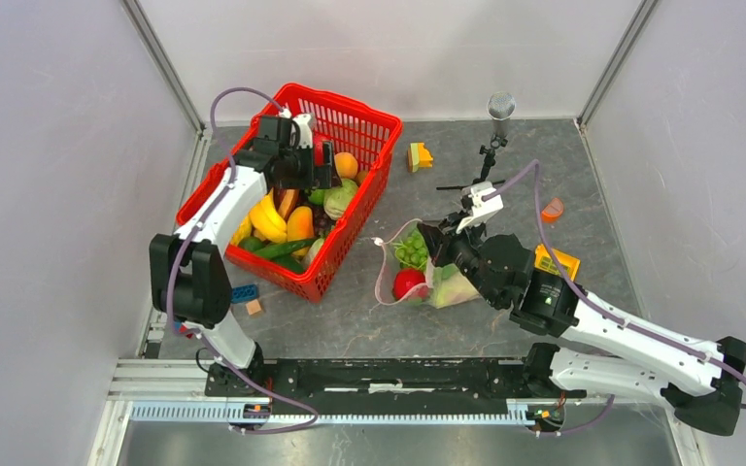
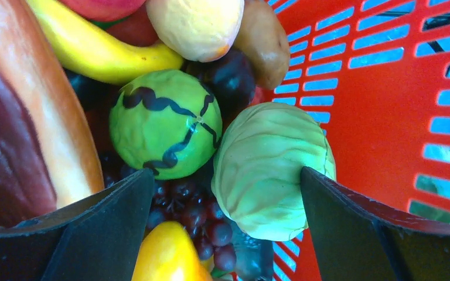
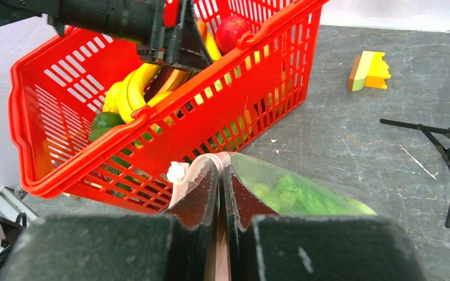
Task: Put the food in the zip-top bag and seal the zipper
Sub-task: Pick up the fake fruit from the bin.
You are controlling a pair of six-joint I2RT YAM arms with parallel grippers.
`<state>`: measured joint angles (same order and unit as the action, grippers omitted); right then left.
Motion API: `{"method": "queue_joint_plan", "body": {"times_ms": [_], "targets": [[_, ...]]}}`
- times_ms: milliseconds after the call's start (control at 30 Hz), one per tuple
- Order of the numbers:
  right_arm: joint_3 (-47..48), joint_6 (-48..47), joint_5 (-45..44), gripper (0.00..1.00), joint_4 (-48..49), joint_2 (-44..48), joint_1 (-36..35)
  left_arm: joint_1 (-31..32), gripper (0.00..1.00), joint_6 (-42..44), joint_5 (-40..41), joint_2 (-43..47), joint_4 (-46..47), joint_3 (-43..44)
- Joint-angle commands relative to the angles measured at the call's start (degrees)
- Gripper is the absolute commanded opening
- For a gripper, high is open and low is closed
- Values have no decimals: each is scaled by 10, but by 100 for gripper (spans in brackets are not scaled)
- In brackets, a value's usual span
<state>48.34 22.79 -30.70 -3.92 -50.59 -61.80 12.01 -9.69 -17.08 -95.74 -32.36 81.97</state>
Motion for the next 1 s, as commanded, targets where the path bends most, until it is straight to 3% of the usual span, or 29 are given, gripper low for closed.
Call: {"method": "queue_joint_plan", "body": {"times_ms": [0, 333, 600, 967], "targets": [[-3, 16, 17, 10, 35, 15, 2, 32, 100, -12, 123, -37, 18, 5], [2, 23, 18, 10, 35, 4, 2, 39, 100, -12, 146, -94, 47, -17], [20, 21, 16, 9, 29, -24, 2, 37, 100, 13, 78, -109, 13, 29], [-5, -66, 17, 8, 35, -8, 2, 31, 100, -65, 41, 60, 167, -101]]}}
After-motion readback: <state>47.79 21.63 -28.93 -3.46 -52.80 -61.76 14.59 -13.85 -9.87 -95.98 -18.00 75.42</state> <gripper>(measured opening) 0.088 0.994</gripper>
